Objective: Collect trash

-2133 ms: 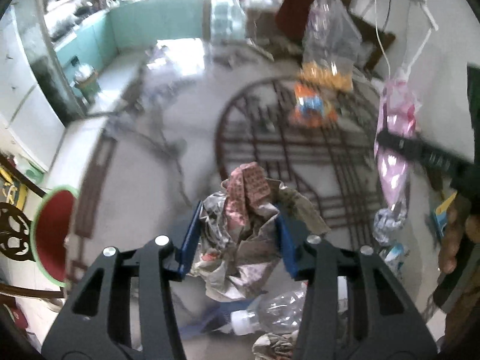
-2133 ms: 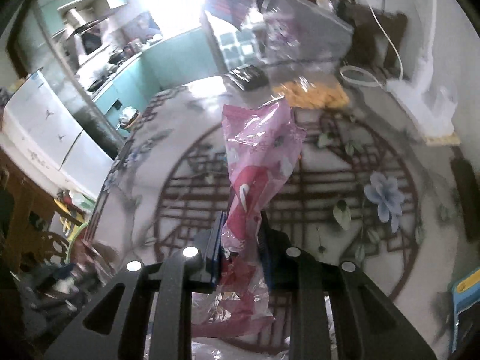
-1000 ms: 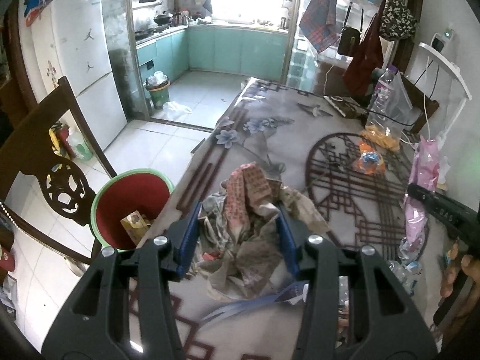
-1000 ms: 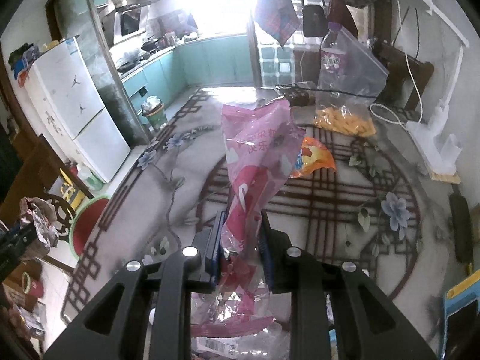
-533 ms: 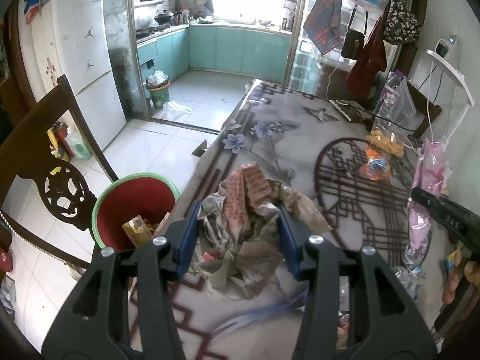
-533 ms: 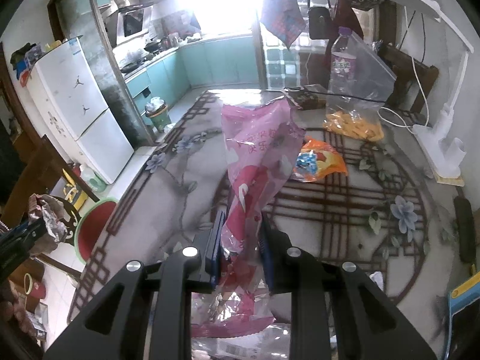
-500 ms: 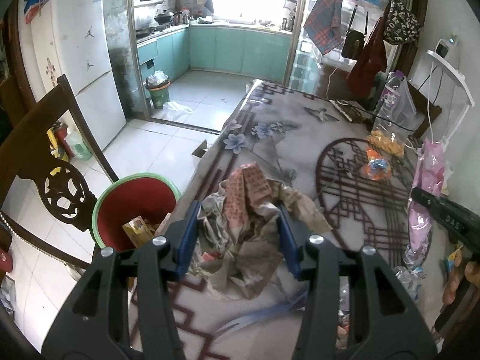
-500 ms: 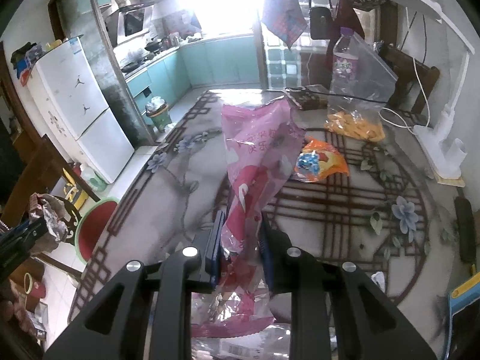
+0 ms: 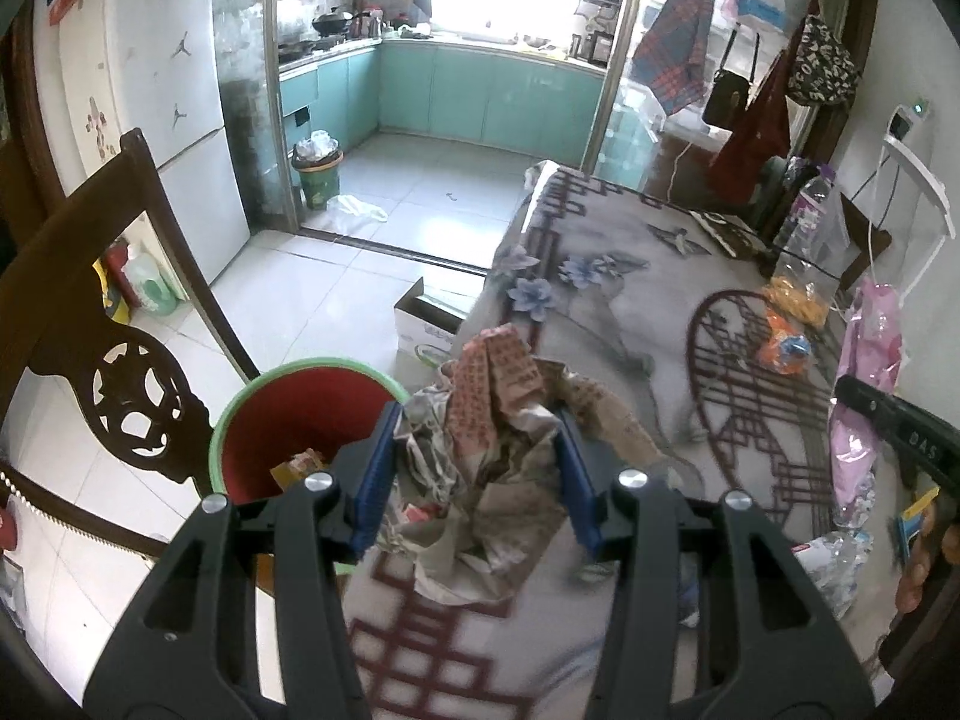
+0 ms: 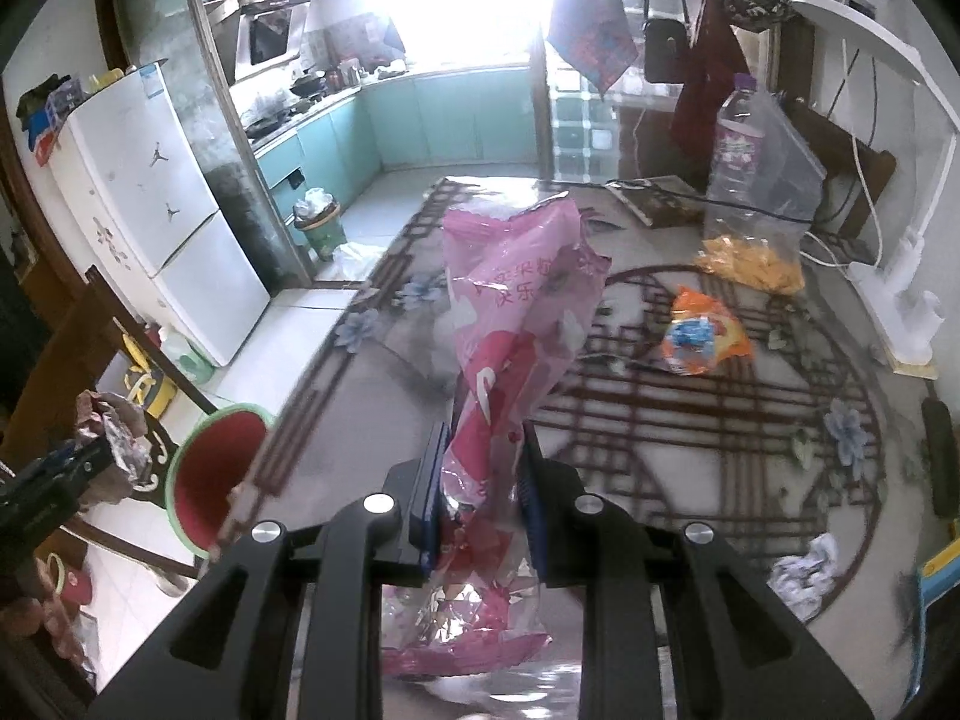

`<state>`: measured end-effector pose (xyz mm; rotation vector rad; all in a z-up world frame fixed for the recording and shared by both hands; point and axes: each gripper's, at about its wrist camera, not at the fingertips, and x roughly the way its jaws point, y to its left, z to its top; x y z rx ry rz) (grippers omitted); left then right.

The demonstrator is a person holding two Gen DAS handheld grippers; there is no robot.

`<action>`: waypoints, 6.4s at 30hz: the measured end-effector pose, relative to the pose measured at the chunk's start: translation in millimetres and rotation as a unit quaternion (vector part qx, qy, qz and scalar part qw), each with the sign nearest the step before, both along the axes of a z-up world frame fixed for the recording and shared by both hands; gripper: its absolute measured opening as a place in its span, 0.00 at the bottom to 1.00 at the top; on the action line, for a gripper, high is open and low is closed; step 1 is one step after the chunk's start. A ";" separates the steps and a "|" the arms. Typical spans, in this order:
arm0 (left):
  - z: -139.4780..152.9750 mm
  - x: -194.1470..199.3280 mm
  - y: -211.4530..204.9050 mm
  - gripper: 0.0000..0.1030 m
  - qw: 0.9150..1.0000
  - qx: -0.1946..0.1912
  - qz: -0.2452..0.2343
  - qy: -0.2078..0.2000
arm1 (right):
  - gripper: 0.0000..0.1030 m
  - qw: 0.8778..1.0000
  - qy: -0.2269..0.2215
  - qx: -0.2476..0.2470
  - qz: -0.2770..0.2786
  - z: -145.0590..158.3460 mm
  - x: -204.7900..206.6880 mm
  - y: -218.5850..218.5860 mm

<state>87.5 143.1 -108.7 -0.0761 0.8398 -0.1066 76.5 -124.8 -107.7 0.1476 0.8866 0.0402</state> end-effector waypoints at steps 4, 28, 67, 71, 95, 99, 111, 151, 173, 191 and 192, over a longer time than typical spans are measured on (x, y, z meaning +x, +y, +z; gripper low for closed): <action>-4.7 10.9 26.1 0.46 1.000 -0.001 -0.004 0.008 | 0.22 1.000 0.006 -0.001 0.002 -1.9 8.2 29.9; -27.9 53.1 148.7 0.47 0.999 -0.008 0.030 0.038 | 0.22 0.993 0.036 0.019 0.108 -17.1 59.3 204.5; -66.2 107.8 192.7 0.70 0.995 -0.027 0.057 0.083 | 0.68 0.974 0.083 0.017 0.210 -60.7 95.7 285.6; -54.9 99.7 190.6 0.70 0.995 -0.026 0.059 0.071 | 0.68 0.975 0.080 0.022 0.207 -50.9 87.6 272.4; -17.9 30.3 52.1 0.71 0.998 -0.014 -0.056 0.033 | 0.69 0.989 0.073 0.029 0.126 -34.3 7.0 123.1; -16.2 13.3 13.8 0.74 0.997 -0.016 -0.072 0.030 | 0.69 0.985 0.078 -0.006 0.151 -34.5 -6.6 86.4; -32.4 -61.9 -99.9 0.75 0.995 -0.042 -0.077 0.053 | 0.64 0.922 0.176 -0.153 0.309 -67.6 -38.7 -42.8; -95.5 -103.4 -208.9 0.33 0.981 -0.009 -0.137 0.136 | 0.55 0.990 0.042 0.075 0.114 -4.6 -58.0 -100.6; 4.6 -82.4 -157.9 0.34 1.000 -0.008 -0.017 0.014 | 0.77 0.969 0.123 -0.011 0.212 -39.1 -76.1 -100.4; 19.2 -67.7 -148.7 0.34 1.000 0.016 -0.008 -0.010 | 0.54 0.907 0.264 -0.106 0.311 -140.1 -142.5 -40.5; 20.7 -67.3 -147.3 0.34 1.000 0.014 -0.006 -0.012 | 0.53 0.909 0.253 -0.107 0.315 -136.9 -141.2 -39.1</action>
